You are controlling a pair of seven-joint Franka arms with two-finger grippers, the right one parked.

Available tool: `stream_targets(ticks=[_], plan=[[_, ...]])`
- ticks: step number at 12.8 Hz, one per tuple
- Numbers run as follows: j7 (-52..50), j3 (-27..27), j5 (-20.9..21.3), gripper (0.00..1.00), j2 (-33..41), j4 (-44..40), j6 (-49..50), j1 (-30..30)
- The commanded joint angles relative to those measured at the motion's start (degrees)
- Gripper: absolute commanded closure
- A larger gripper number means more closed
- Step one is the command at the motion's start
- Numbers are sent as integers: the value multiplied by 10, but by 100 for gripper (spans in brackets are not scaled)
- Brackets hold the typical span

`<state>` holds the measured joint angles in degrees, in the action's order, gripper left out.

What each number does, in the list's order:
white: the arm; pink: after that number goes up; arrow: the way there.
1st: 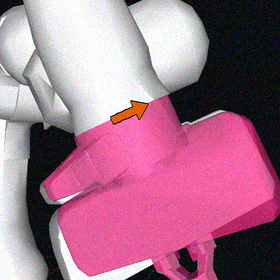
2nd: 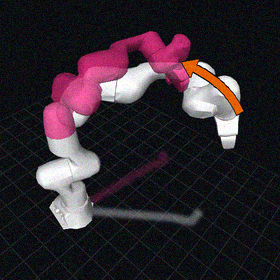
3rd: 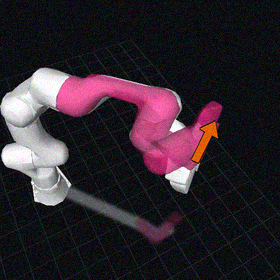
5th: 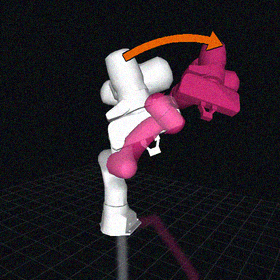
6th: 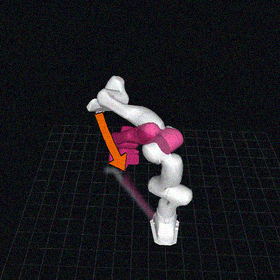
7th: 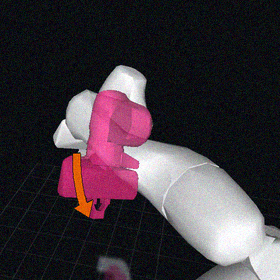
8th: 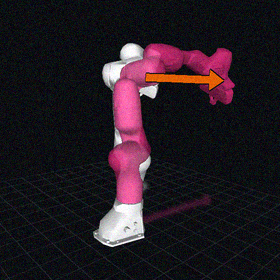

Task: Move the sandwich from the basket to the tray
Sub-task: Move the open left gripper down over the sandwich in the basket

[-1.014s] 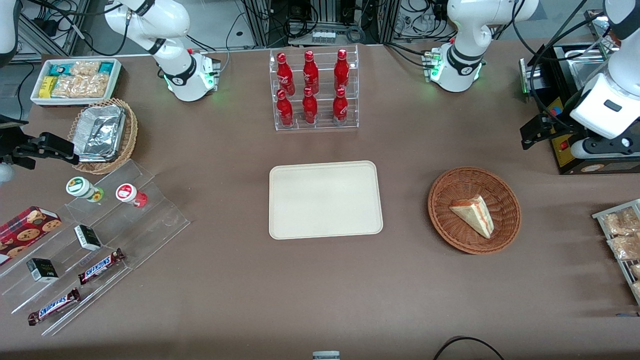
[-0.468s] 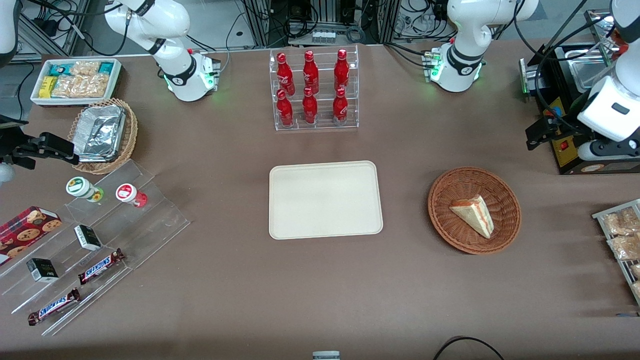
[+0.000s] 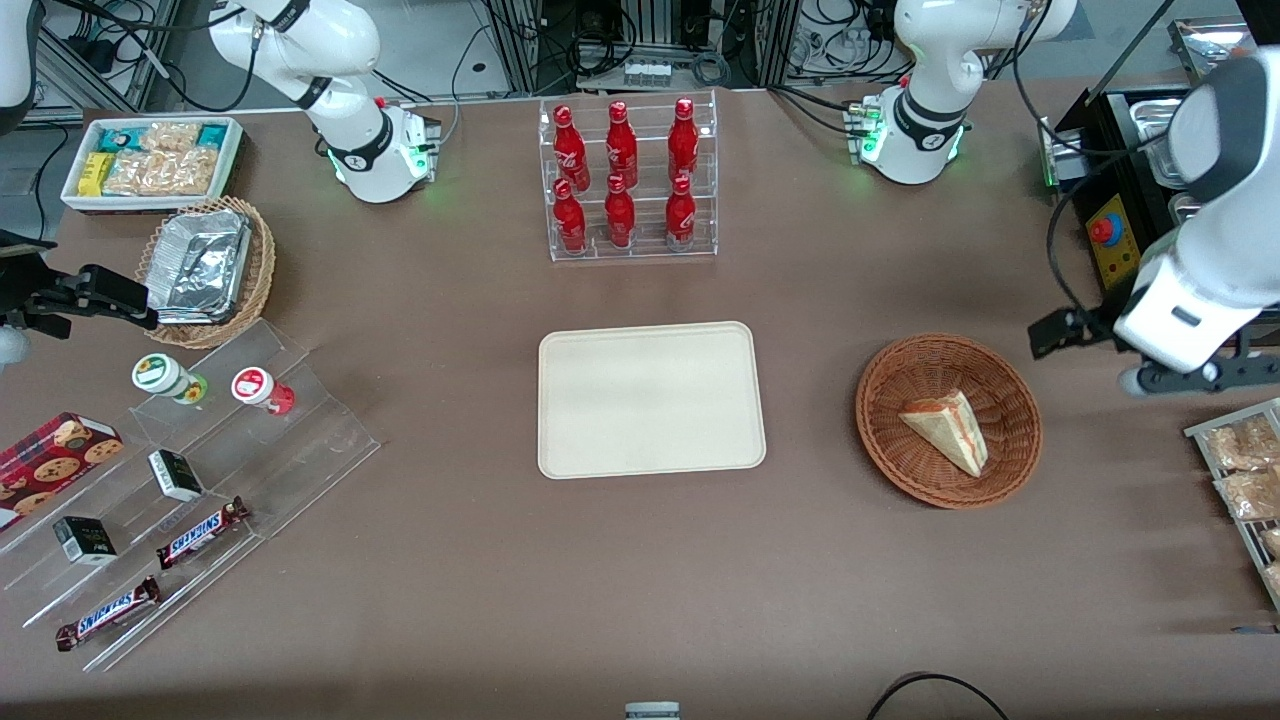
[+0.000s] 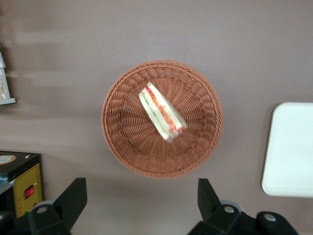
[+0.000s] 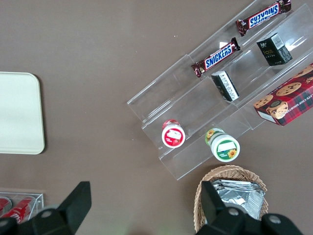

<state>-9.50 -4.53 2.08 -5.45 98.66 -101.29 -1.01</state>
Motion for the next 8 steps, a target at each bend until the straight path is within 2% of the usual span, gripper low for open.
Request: stream_targets(ticks=[1, 8], plan=[[-56, -4, 8, 0, 14, 82, -87, -2], [-228, -14, 8, 0, -38, 150, -238, 7]])
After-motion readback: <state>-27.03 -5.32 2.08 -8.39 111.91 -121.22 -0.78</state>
